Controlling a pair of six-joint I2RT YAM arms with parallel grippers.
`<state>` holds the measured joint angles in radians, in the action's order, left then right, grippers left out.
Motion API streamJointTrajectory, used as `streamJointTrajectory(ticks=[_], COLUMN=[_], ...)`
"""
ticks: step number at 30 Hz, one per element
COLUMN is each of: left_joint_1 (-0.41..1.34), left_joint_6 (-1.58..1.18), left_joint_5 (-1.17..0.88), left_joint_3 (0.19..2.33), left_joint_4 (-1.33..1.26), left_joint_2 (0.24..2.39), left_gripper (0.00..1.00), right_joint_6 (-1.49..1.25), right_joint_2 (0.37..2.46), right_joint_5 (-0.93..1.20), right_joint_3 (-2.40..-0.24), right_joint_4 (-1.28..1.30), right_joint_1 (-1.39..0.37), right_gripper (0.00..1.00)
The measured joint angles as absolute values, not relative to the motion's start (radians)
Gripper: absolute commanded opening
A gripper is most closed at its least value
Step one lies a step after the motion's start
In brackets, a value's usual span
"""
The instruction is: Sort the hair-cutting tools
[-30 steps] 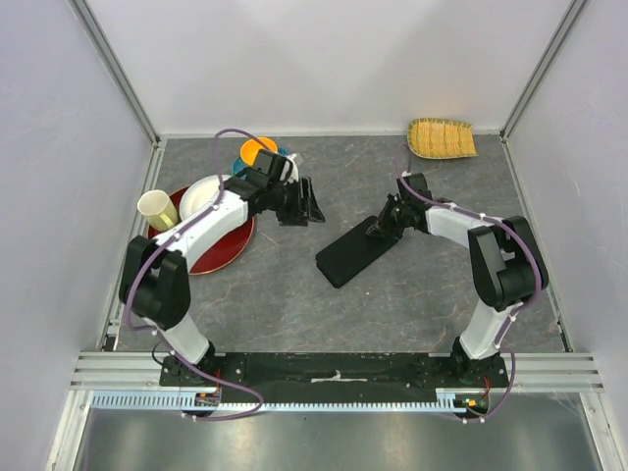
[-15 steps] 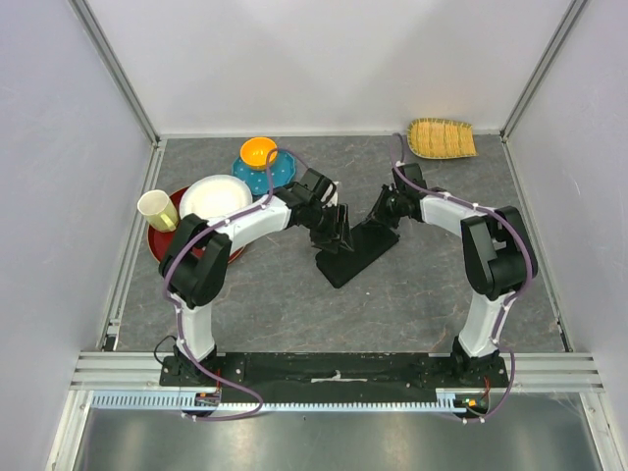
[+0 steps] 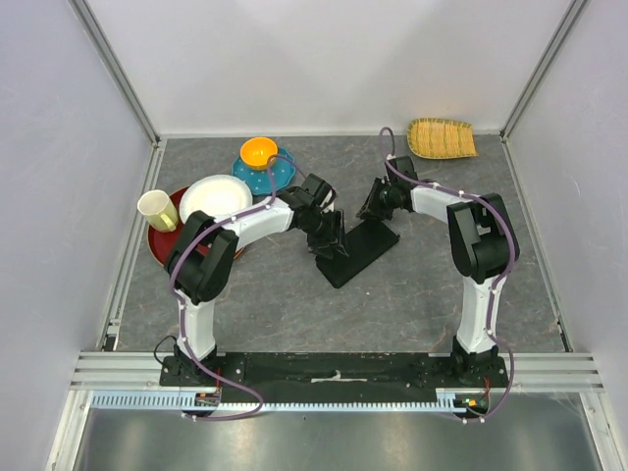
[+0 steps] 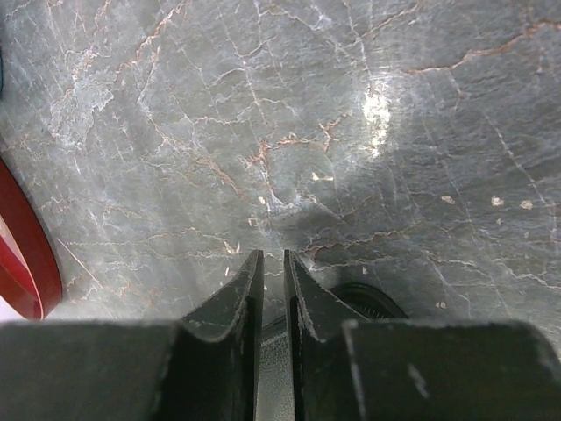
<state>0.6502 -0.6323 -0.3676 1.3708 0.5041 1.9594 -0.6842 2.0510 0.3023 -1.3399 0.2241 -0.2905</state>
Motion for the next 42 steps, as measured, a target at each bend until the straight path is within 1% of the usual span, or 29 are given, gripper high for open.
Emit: streamJointTrajectory(ticks=[8,14,20,25,26,31,34,42], left_joint_1=[0.65,0.635,0.609,0.607,0.607,0.608,0.609,0.622], left_joint_6=[-0.636,-0.635,-0.631,-0.627,-0.627,-0.627,-0.627,-0.612], left_joint_5=[-0.341,-0.296,-0.277,-0.259,-0.255,-0.237,-0.233,-0.238], left_joint_3=[1.435,1.487,1.534,1.55,1.549,1.541,1.512,1.399], left_joint_4=[0.578,0.645,0.667,0.666,0.664,0.644,0.617,0.477], left_joint_2=[2.001,2.023,2.05,2.056,2.056,2.053,2.033,1.982], left_gripper=[0.59,0.59,0.59,0.59,0.59,0.6,0.6,0.6], right_joint_6=[-0.658,-0.657,-0.688,-0.709,-0.706,-0.674,-0.648,-0.628], right_joint_2=[2.041,1.909,1.768,1.661,1.638,1.517,1.446,1.393], right_joint_5=[0.29,0.255,0.274,0.309,0.318,0.332,0.307,0.251], right_joint_3=[-1.3,-1.138,-0.966,-0.867,-0.853,-0.785,-0.739,-0.682], right_joint_4=[0.188,0.195,0.246,0.295,0.308,0.32,0.319,0.244], right_joint_1=[-0.29,-0.28,-0.286,-0.326,-0.342,-0.406,-0.417,-0.414], right_gripper=[0.22,0.2,0.19,0.25,0.28,0.35,0.43,0.47])
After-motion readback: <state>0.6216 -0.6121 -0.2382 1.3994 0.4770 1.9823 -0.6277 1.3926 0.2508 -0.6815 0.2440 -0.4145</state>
